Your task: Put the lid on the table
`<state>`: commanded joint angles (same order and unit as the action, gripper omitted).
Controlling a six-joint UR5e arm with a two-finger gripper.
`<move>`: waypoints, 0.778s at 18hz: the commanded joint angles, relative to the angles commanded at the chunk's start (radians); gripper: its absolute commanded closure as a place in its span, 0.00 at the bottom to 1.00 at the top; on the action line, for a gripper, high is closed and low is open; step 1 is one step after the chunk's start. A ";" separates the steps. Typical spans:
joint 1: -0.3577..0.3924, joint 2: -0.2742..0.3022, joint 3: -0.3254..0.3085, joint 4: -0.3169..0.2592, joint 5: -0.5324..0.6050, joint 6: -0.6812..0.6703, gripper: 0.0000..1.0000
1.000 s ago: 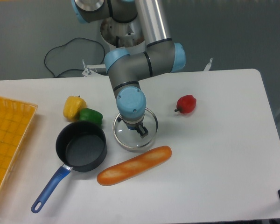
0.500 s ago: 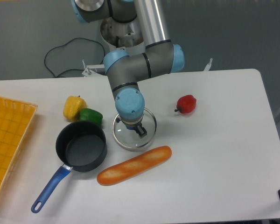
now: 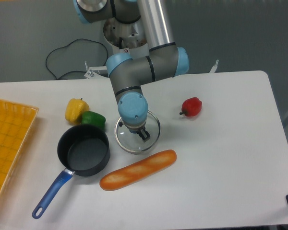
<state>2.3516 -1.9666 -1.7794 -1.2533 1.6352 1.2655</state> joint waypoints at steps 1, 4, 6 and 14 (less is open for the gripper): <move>0.000 -0.002 0.000 -0.002 0.000 0.000 0.40; -0.003 -0.008 0.005 -0.002 0.002 0.000 0.34; -0.009 -0.008 0.005 0.000 0.009 0.000 0.34; -0.014 -0.012 0.003 0.000 0.037 -0.002 0.34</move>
<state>2.3378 -1.9788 -1.7763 -1.2533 1.6720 1.2640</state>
